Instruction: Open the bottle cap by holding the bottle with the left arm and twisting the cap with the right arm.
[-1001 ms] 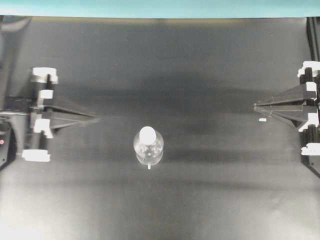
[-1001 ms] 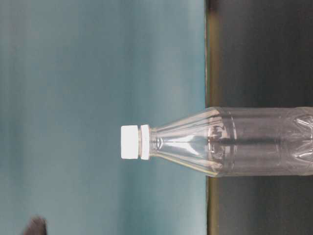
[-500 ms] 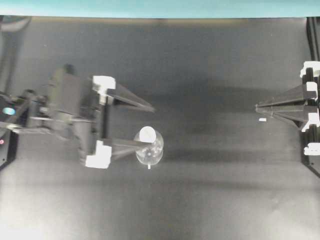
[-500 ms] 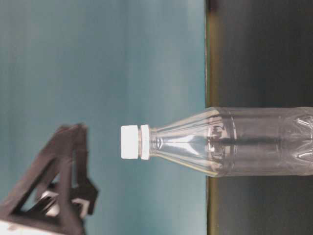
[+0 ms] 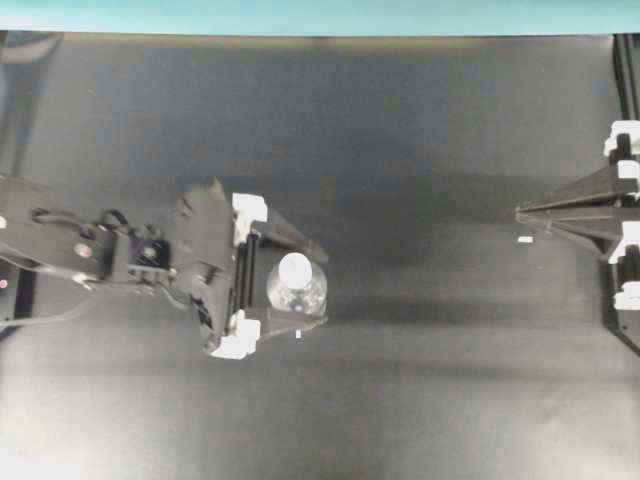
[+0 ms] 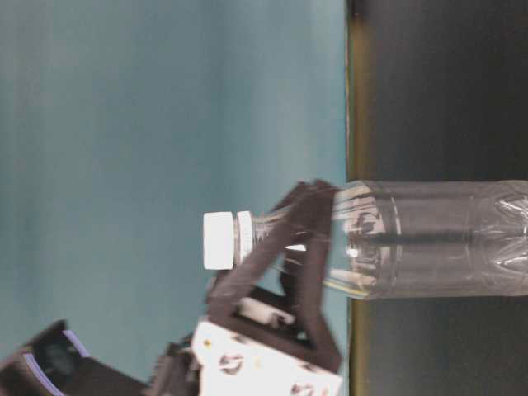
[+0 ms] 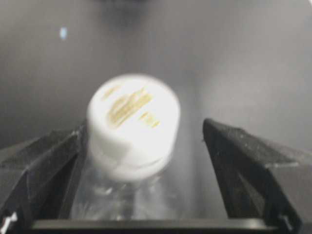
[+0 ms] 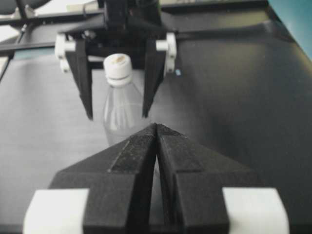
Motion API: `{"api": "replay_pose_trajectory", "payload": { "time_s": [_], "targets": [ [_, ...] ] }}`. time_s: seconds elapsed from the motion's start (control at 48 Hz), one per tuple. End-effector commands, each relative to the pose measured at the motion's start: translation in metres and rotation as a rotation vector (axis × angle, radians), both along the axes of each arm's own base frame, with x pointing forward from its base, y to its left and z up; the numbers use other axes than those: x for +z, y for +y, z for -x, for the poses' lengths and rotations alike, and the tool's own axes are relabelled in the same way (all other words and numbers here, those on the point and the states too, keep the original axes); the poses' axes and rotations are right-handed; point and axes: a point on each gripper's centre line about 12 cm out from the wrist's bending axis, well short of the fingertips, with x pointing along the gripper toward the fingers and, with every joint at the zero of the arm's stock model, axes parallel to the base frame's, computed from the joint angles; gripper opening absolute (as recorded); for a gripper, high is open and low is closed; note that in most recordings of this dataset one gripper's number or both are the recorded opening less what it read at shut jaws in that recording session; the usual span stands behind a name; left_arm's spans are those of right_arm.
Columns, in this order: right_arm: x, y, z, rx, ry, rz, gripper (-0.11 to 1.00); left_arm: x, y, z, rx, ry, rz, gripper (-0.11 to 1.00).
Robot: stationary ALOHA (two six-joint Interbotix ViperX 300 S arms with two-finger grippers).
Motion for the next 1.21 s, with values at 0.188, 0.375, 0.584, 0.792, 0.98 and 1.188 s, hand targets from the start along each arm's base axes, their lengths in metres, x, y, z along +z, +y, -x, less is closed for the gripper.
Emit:
{"api": "replay_pose_trajectory", "payload": {
  "time_s": [0.188, 0.375, 0.584, 0.792, 0.98, 1.188],
  "targets": [
    [0.009, -0.004, 0.003, -0.020, 0.029, -0.018, 0.01, -0.054, 0.000, 0.002, 0.001, 0.117, 0.014, 0.95],
    [0.008, -0.004, 0.003, -0.026, 0.045, -0.052, 0.01, -0.080, 0.002, 0.002, 0.010, 0.183, 0.023, 0.95],
    [0.004, -0.003, 0.004, -0.026, 0.085, -0.054, 0.01, -0.088, 0.002, 0.001, 0.010, 0.203, 0.022, 0.95],
    [0.007, -0.004, 0.004, -0.027, 0.099, -0.056, 0.01, -0.094, 0.001, 0.002, 0.008, 0.220, 0.021, 0.95],
    [0.005, -0.003, 0.004, -0.025, 0.197, -0.055, 0.01, -0.097, 0.000, 0.003, 0.006, 0.228, 0.019, 0.93],
    [0.002, 0.003, -0.006, -0.001, 0.408, -0.071, 0.01, -0.099, -0.001, 0.003, 0.003, 0.232, 0.012, 0.85]
  ]
}}
